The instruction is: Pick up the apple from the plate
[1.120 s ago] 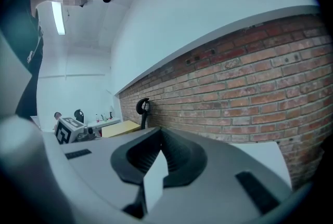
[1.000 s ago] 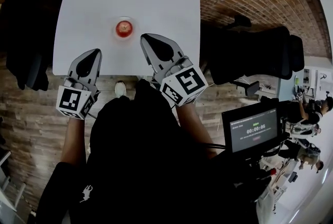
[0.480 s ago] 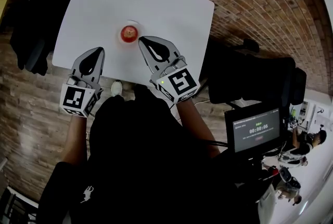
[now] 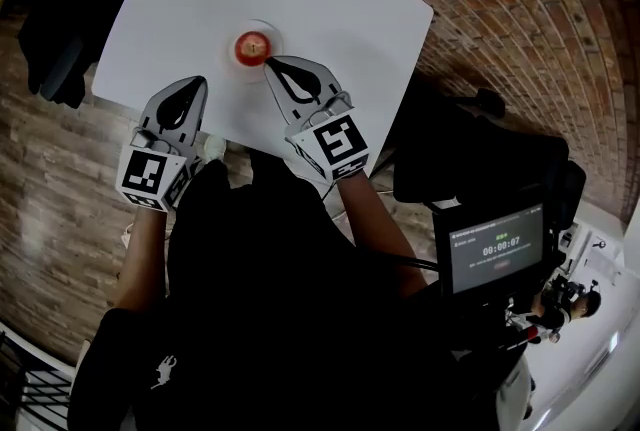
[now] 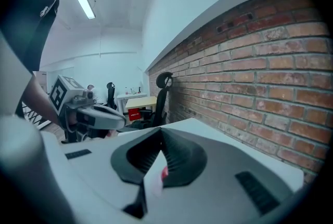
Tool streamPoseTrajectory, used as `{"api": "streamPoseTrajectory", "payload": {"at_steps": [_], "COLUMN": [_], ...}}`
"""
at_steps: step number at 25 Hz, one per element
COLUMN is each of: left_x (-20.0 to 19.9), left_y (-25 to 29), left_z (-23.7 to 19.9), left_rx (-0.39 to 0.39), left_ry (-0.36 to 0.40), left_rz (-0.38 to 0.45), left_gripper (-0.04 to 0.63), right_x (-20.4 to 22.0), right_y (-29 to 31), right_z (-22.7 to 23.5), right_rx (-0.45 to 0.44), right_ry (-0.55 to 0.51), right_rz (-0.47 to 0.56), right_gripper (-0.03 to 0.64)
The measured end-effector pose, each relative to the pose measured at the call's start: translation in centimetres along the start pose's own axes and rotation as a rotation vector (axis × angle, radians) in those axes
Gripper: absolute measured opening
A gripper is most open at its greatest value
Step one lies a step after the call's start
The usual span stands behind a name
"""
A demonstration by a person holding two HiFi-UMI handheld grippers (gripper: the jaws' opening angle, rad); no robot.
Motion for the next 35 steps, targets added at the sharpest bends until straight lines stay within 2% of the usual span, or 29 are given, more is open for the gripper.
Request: {"api": "streamPoseTrajectory", "payload": {"at_steps": [12, 35], "left_x": [2.3, 7.8], "left_y": [2.3, 6.8], "left_z": [0.7, 1.7], "left_rx": [-0.020, 0.028], "left_ry": [-0.010, -0.009], "left_rz": [-0.049, -0.154], "left_gripper": [0.005, 0.005], "right_x": [3.3, 8.6], "right_y": [1.8, 5.1], "right_z": [2.1, 3.8], "right_rx": [-0.010, -0.040], "right_ry": [-0.019, -0.042], "right_rz": [-0.082, -0.186], "right_gripper": [0.003, 0.003]}}
Point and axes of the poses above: the fingertips, and each gripper's own axes: y forward along the fingers, z to its right, x out of its underside, the point moved 5 cm from there along -y, backward along the fingers, and after that the axes turned 9 degrees about y, right-handed, at the moved point
